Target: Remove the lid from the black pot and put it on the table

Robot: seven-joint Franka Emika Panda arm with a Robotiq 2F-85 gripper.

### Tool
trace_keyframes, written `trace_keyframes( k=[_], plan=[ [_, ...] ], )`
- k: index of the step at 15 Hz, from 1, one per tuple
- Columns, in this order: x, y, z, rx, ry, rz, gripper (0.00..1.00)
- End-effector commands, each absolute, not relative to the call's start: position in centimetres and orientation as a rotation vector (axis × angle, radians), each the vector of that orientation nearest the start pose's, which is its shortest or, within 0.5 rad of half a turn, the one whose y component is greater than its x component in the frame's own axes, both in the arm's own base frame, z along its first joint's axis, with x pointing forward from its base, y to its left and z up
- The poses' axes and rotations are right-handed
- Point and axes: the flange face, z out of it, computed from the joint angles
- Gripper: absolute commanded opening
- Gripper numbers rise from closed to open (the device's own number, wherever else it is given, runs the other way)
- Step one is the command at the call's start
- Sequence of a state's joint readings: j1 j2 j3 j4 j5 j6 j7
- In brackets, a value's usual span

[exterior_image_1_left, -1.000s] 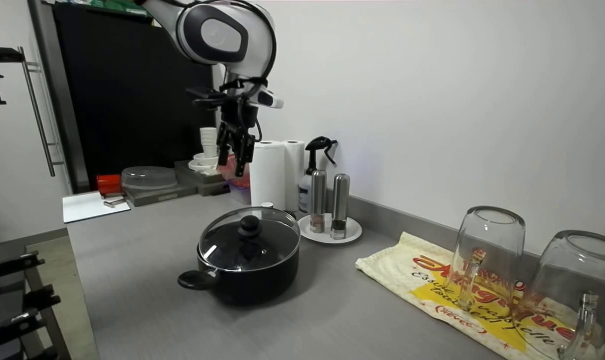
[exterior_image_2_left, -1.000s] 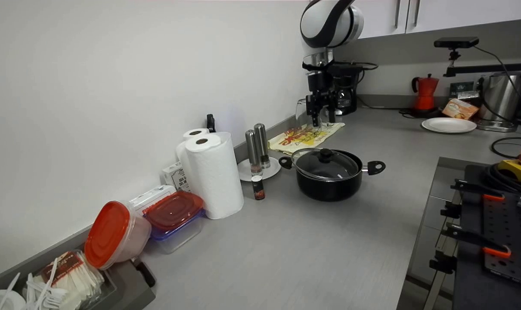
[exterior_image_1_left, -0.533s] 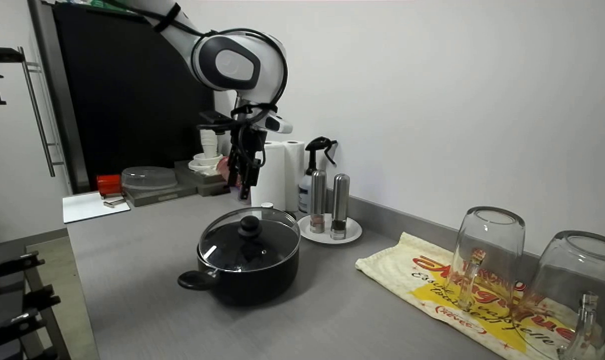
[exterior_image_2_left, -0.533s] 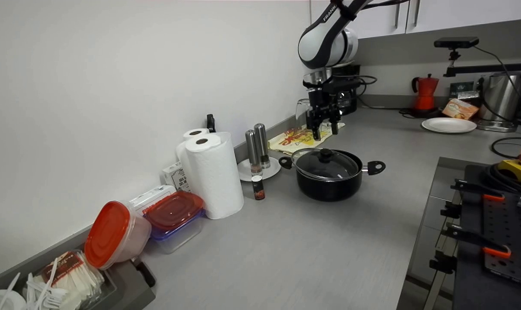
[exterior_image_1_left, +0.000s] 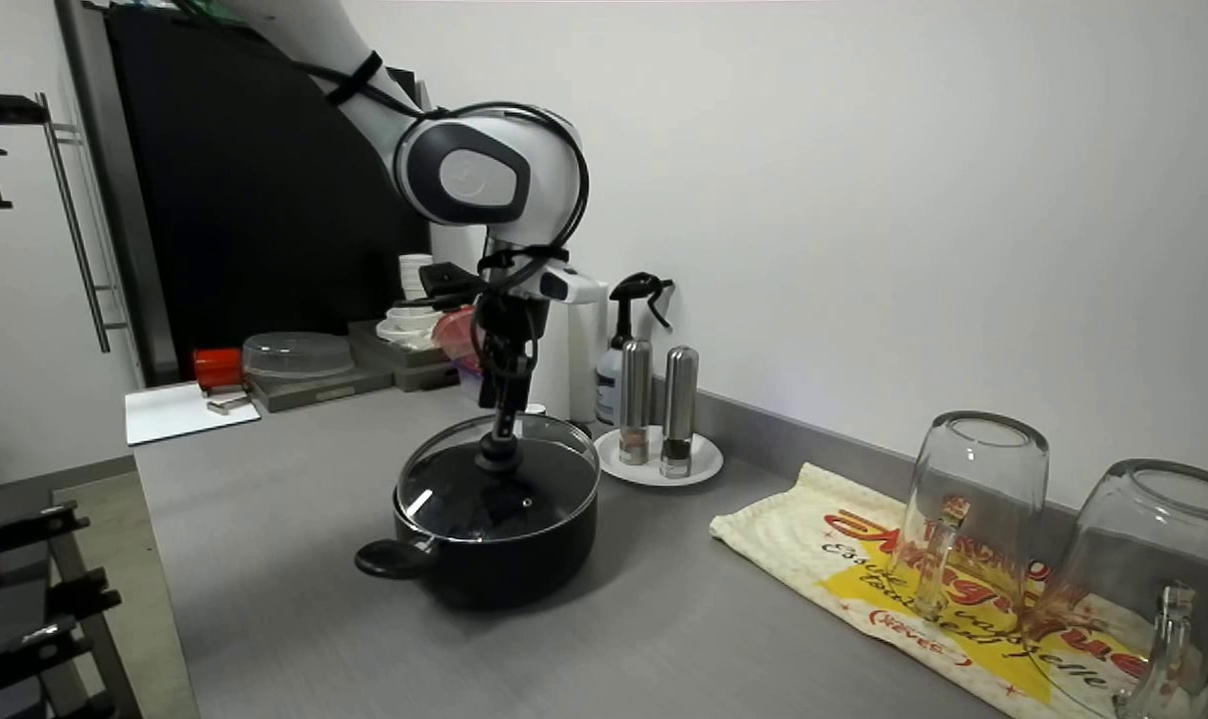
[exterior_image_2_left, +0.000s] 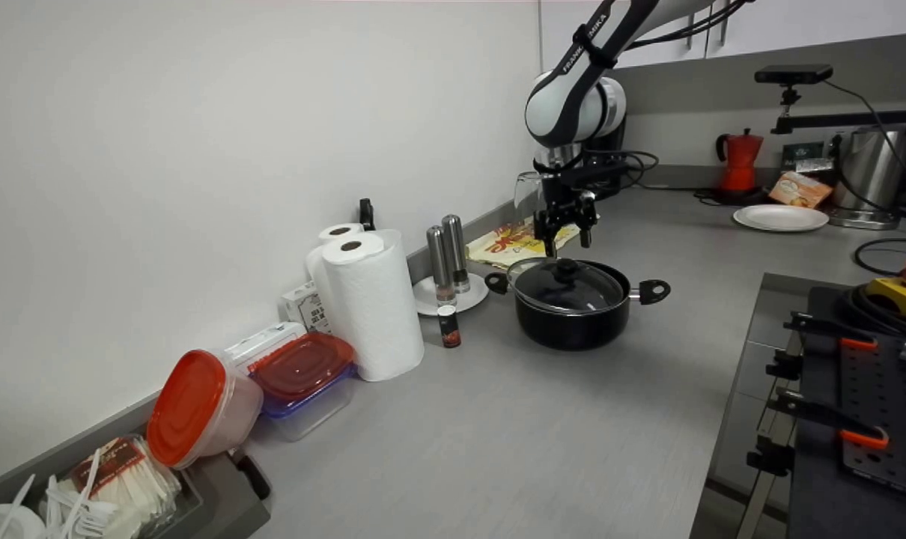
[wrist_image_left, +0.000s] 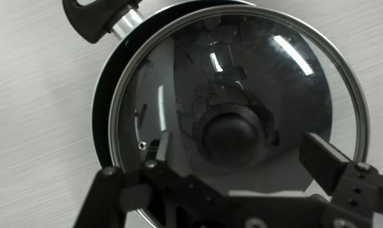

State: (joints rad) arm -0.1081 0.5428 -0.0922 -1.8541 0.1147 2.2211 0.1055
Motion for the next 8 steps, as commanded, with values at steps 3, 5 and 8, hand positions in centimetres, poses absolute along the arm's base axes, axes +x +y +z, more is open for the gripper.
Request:
trace_keyframes(
  k=[3, 5, 8],
  plan=[
    [61.8, -12.3, 20.8, -3.012, 0.661, 0.226, 1.00],
    [61.8, -12.3, 20.5, -3.004, 0.676, 0.227, 1.00],
    [61.8, -12.4, 19.7, -2.999, 0.694, 0.244, 1.00]
  ],
)
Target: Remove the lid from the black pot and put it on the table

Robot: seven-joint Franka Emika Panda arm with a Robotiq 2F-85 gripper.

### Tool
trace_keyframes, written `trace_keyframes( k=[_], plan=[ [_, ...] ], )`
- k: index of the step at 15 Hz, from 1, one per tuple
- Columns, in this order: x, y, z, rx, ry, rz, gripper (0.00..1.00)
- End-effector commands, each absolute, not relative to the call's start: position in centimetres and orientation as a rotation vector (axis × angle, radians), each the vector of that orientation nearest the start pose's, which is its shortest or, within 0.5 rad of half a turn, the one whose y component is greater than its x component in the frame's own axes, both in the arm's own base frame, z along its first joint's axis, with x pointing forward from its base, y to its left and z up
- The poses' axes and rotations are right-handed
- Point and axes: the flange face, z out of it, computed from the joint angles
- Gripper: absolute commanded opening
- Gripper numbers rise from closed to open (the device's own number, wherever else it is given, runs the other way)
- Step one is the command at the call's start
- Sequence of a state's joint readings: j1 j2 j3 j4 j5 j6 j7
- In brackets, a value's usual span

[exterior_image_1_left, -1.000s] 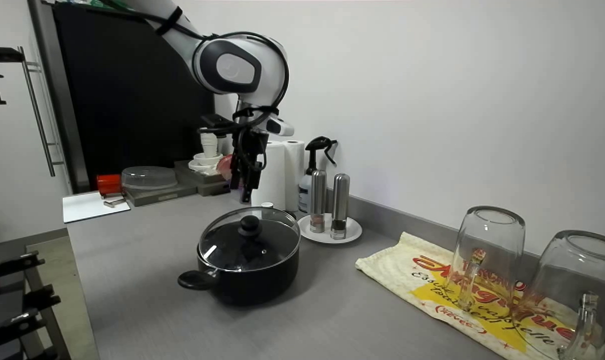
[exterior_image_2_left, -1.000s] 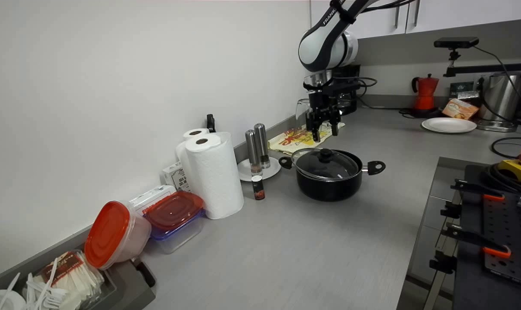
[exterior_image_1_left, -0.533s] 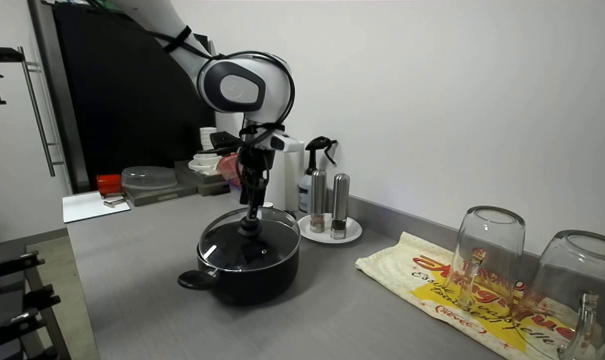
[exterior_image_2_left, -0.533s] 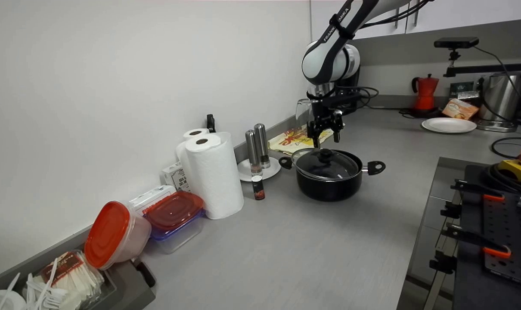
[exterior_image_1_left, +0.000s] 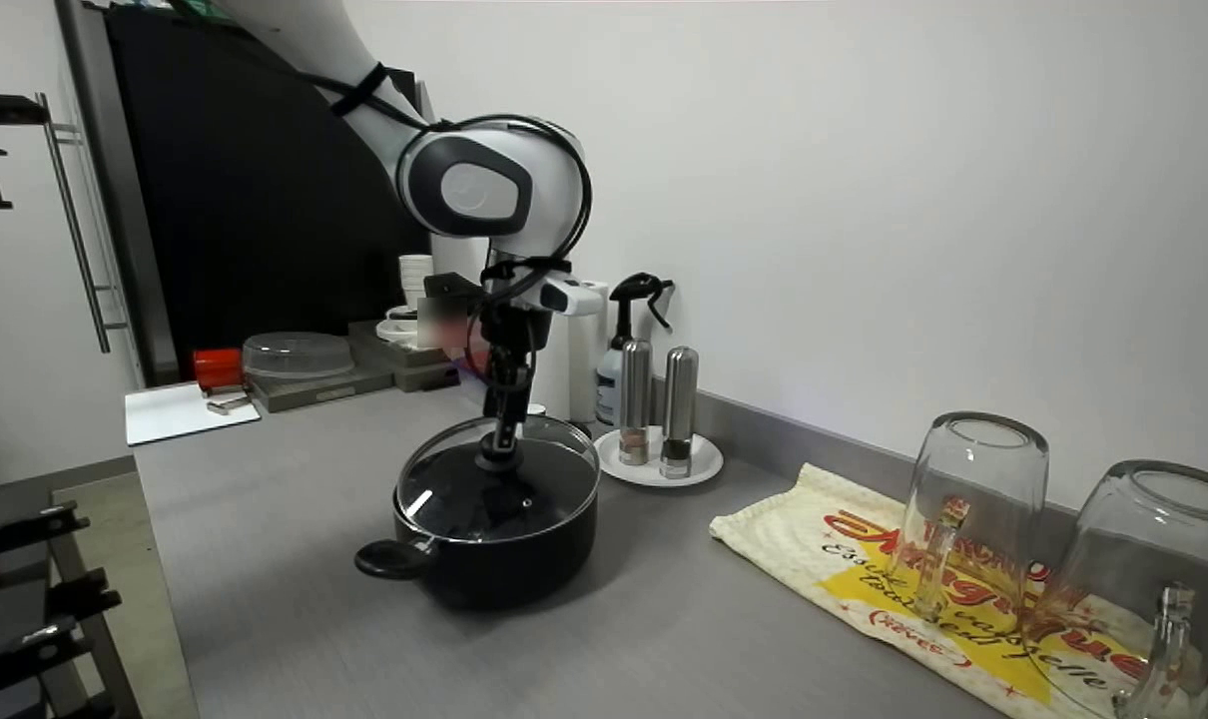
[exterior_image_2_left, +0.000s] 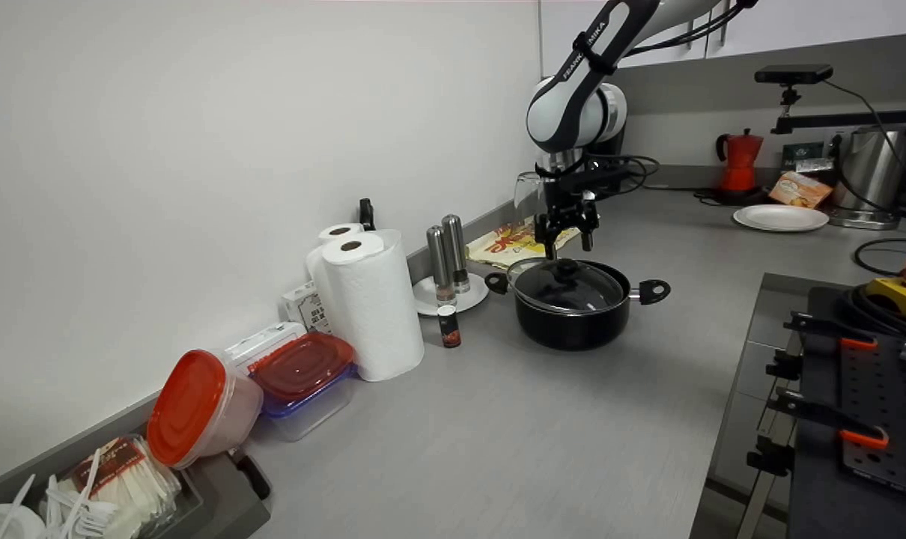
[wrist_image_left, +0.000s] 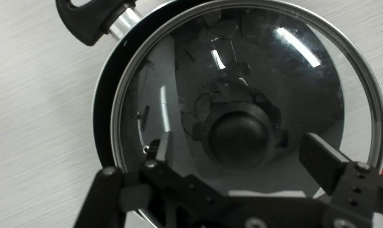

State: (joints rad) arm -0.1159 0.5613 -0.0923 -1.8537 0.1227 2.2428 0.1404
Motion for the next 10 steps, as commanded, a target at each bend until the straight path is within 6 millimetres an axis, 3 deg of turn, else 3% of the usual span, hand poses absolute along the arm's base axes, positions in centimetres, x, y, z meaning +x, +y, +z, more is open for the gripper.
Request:
trace_keyframes(
  k=[1, 8, 9, 10],
  plan=[
    [61.82, -12.50, 19.43, -3.000, 0.702, 0.245, 1.00],
    [62.27, -12.71, 18.72, -2.999, 0.743, 0.222, 1.00],
    [62.32, -12.72, 18.71, -3.001, 0.742, 0.218, 0.75],
    [62.36, -12.73, 18.74, -3.001, 0.742, 0.216, 0.74]
  ],
)
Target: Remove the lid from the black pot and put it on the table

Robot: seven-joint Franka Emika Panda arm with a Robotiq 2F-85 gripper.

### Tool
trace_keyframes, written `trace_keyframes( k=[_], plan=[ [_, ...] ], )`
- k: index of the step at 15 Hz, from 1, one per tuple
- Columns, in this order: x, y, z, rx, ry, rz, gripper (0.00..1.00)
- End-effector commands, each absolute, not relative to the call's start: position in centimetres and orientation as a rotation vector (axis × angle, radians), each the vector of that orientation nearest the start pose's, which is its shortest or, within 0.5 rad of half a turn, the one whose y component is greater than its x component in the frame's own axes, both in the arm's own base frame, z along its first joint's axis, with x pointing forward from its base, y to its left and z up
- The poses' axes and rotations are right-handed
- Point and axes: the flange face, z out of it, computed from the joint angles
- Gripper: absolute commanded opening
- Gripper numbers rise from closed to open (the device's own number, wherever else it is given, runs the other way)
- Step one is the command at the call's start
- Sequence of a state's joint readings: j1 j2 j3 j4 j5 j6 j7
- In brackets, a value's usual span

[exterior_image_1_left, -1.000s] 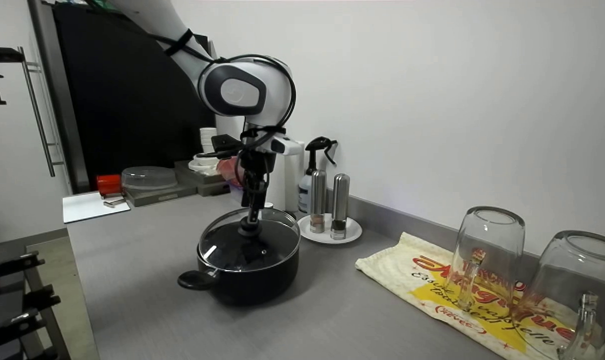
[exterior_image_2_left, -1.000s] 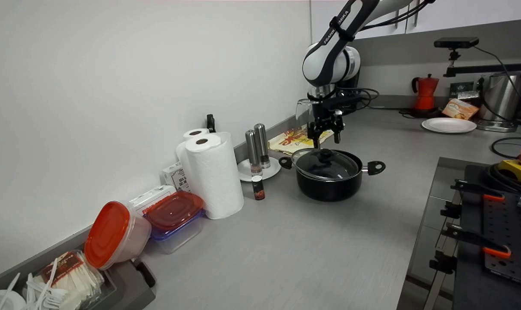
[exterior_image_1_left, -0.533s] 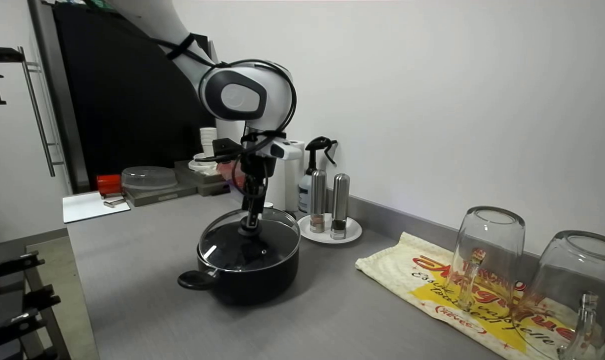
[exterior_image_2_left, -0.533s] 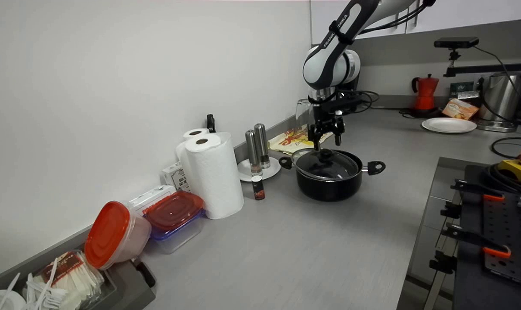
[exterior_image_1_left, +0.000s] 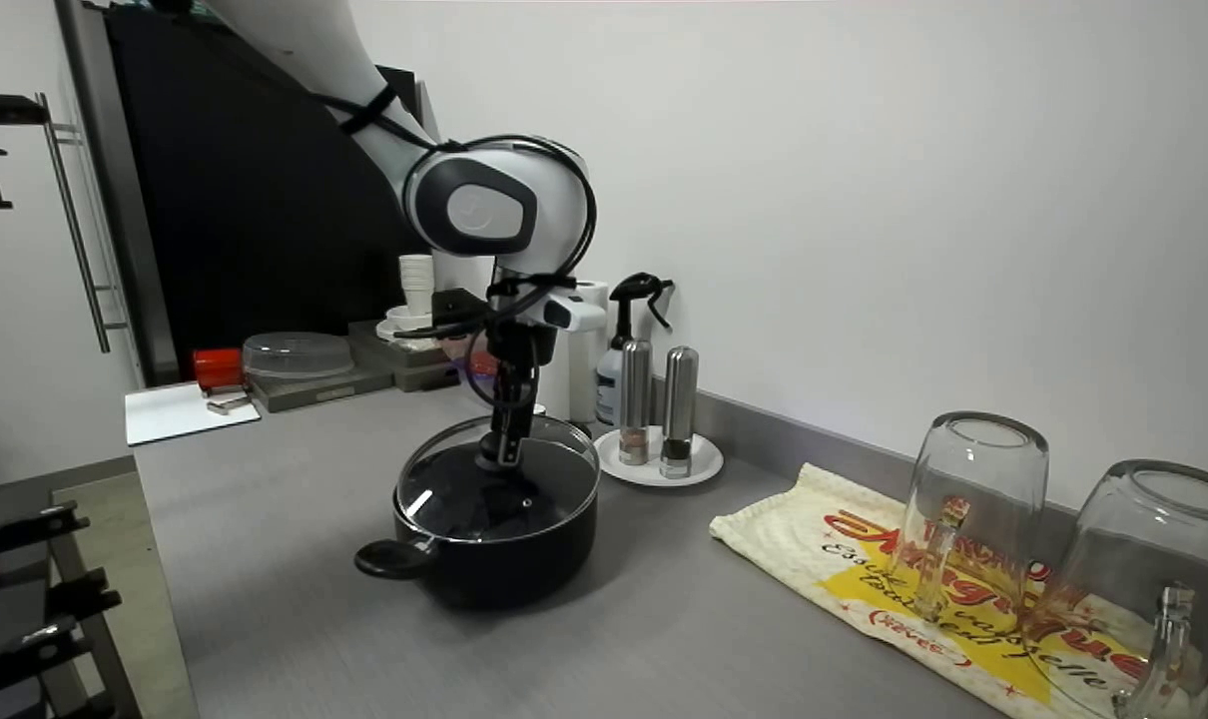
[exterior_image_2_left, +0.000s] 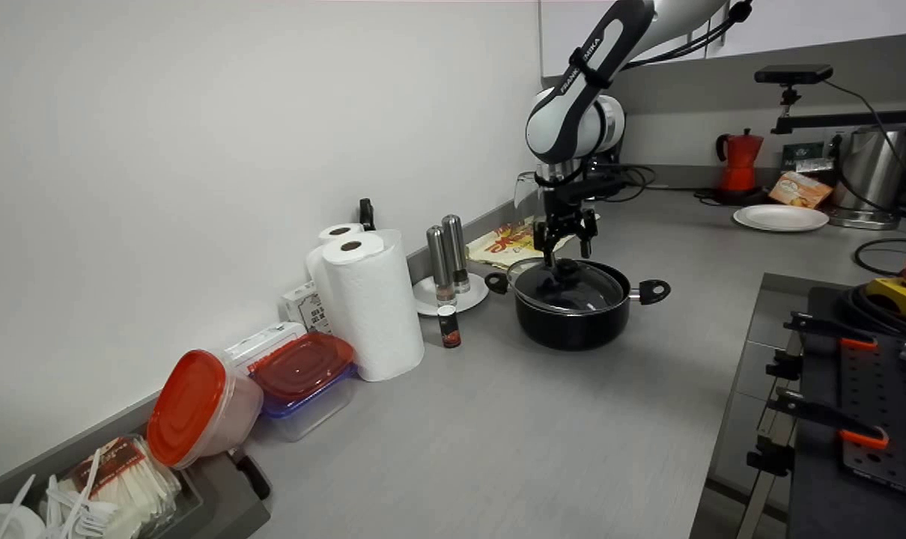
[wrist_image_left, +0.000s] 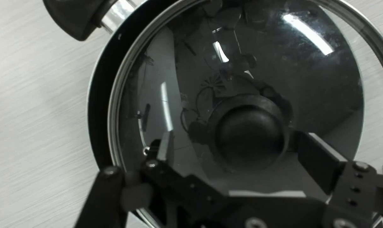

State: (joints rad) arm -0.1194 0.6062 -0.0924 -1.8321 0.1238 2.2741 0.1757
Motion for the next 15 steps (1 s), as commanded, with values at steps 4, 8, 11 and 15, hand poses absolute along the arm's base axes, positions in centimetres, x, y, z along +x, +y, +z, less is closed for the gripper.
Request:
trace_keyframes(
  k=[4, 8, 11, 15],
  plan=[
    [62.4, -12.7, 18.9, -2.999, 0.738, 0.210, 0.44],
    [62.5, -12.6, 19.1, -2.993, 0.737, 0.205, 0.24],
    [62.5, -12.5, 19.4, -2.988, 0.731, 0.205, 0.24],
    [62.1, -11.1, 24.0, -2.975, 0.679, 0.099, 0.24]
  ],
)
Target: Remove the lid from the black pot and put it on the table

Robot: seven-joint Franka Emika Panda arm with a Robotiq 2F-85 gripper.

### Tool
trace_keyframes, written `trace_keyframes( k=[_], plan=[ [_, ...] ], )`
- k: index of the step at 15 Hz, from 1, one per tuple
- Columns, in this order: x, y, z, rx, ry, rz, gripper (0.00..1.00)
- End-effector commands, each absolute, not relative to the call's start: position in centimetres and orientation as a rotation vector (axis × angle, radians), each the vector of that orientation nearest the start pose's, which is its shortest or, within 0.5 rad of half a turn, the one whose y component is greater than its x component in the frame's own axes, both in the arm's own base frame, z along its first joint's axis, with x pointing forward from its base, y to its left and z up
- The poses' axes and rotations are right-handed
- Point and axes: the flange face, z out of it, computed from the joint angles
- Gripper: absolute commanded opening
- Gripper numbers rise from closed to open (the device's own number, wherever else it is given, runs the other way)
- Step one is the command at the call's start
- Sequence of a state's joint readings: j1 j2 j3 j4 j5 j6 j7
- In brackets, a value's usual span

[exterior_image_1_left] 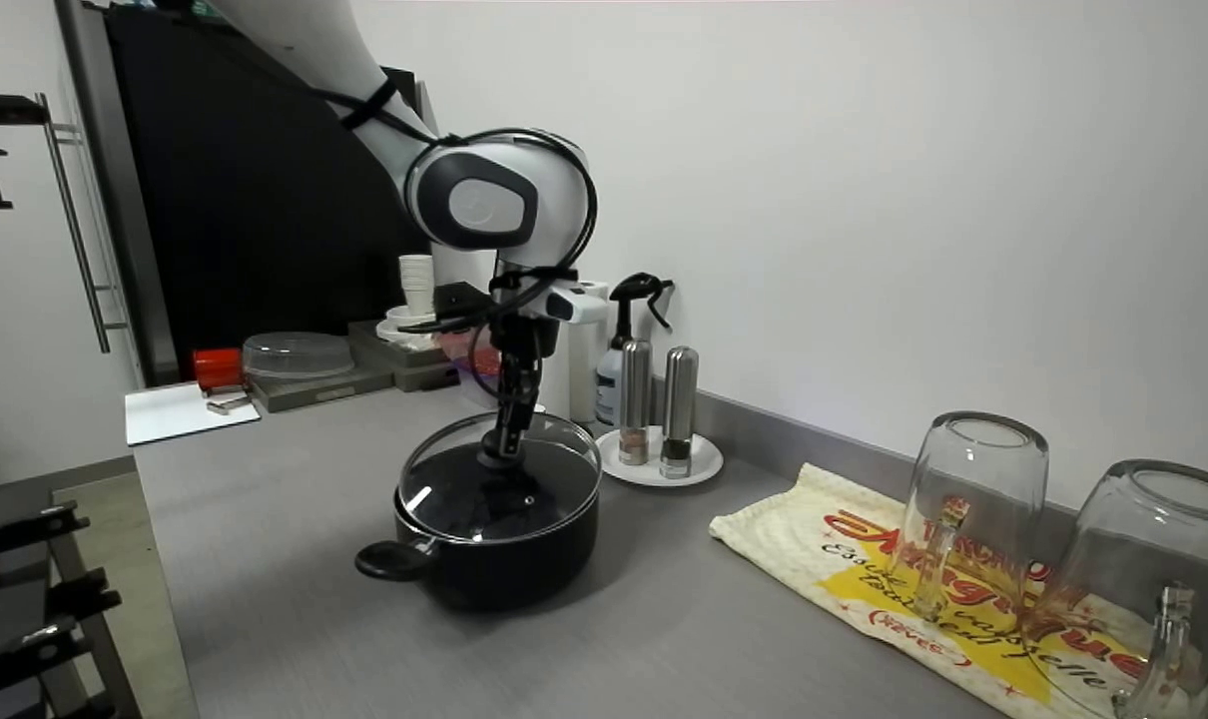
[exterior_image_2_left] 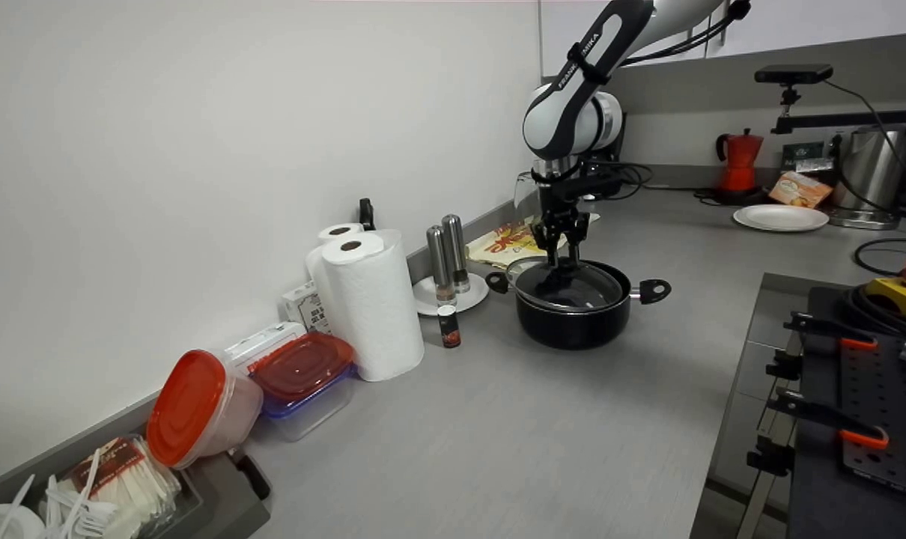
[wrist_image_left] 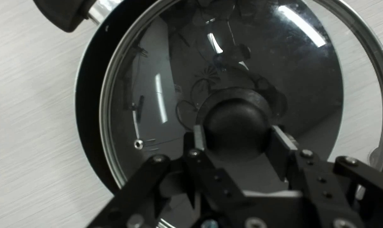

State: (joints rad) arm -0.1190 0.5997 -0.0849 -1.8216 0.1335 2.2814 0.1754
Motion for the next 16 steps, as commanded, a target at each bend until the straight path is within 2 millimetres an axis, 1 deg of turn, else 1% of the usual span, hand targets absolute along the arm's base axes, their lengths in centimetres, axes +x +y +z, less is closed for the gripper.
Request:
trace_keyframes(
  k=[1, 3, 4, 5, 7, 9, 10, 11, 13, 15, 16],
  plan=[
    [62.1, -10.5, 25.2, -2.976, 0.665, 0.064, 0.24],
    [62.3, -8.9, 28.2, -2.990, 0.610, -0.005, 0.24],
    [62.4, -7.6, 29.6, -3.002, 0.570, -0.028, 0.24],
    [62.5, -6.2, 31.0, -3.017, 0.527, -0.044, 0.24],
    [63.0, -2.5, 33.2, -3.050, 0.409, -0.056, 0.24],
    [63.4, 2.5, 34.5, -3.088, 0.260, -0.035, 0.24],
    [63.2, 6.0, 35.0, -3.109, 0.147, -0.024, 0.24],
    [63.2, 8.9, 35.2, -3.131, 0.062, -0.018, 0.24],
    [62.6, 15.1, 35.1, -3.161, -0.129, 0.009, 0.24],
    [61.7, 21.5, 34.2, -3.185, -0.326, 0.042, 0.24],
    [61.1, 24.7, 33.3, -3.193, -0.425, 0.063, 0.24]
  ],
)
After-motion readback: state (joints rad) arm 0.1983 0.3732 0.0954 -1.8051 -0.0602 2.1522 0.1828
